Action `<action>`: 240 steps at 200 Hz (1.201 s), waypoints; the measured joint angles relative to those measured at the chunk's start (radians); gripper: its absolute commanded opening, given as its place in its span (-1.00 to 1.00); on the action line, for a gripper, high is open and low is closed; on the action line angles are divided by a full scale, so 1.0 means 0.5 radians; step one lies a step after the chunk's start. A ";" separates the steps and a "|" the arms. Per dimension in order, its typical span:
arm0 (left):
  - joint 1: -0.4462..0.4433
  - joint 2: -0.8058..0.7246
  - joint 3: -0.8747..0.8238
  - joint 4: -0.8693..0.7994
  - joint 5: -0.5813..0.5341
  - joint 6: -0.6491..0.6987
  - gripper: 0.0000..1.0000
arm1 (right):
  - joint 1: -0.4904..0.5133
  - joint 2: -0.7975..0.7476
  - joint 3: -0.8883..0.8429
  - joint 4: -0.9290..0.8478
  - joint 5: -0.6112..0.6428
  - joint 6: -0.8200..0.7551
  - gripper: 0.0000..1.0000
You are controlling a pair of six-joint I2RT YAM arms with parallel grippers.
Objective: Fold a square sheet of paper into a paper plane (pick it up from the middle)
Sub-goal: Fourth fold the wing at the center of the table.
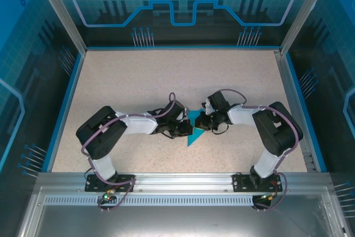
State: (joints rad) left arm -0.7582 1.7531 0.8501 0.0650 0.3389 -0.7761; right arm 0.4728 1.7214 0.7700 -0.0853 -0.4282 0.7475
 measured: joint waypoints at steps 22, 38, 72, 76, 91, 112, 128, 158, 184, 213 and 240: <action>0.000 -0.034 0.000 0.005 0.056 0.002 -0.82 | 0.001 0.001 0.005 -0.008 0.003 -0.005 -0.85; 0.000 -0.034 -0.009 0.005 0.092 0.000 -0.80 | 0.001 0.003 0.005 -0.011 0.003 -0.007 -0.86; 0.000 -0.001 -0.033 0.002 0.159 0.000 -0.79 | 0.001 0.014 0.022 -0.036 0.003 -0.008 -0.86; 0.000 0.005 -0.034 -0.002 0.163 0.000 -0.79 | 0.001 0.014 0.022 -0.037 0.003 -0.008 -0.86; 0.000 0.016 -0.043 -0.011 0.166 0.000 -0.79 | 0.001 0.014 0.022 -0.037 0.003 -0.013 -0.87; 0.000 0.031 -0.048 -0.033 0.171 0.001 -0.79 | 0.001 0.014 0.024 -0.040 0.004 -0.014 -0.87; 0.000 0.036 -0.054 -0.039 0.170 0.001 -0.79 | 0.001 0.022 0.038 -0.059 0.003 -0.014 -0.87; 0.000 0.050 -0.057 -0.048 0.169 0.001 -0.79 | 0.001 0.027 0.048 -0.074 0.003 -0.014 -0.87; 0.000 0.066 -0.056 -0.054 0.156 0.001 -0.80 | 0.001 0.030 0.050 -0.076 0.003 -0.014 -0.87; 0.000 0.064 -0.053 -0.068 0.148 0.002 -0.79 | 0.001 0.038 0.062 -0.090 0.002 -0.014 -0.87; -0.007 0.021 -0.053 -0.106 0.148 0.018 -0.73 | 0.001 0.038 0.065 -0.093 0.002 -0.014 -0.87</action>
State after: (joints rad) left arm -0.7616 1.7638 0.8238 0.0120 0.4129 -0.7670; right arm 0.4732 1.7405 0.8024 -0.1318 -0.4274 0.7403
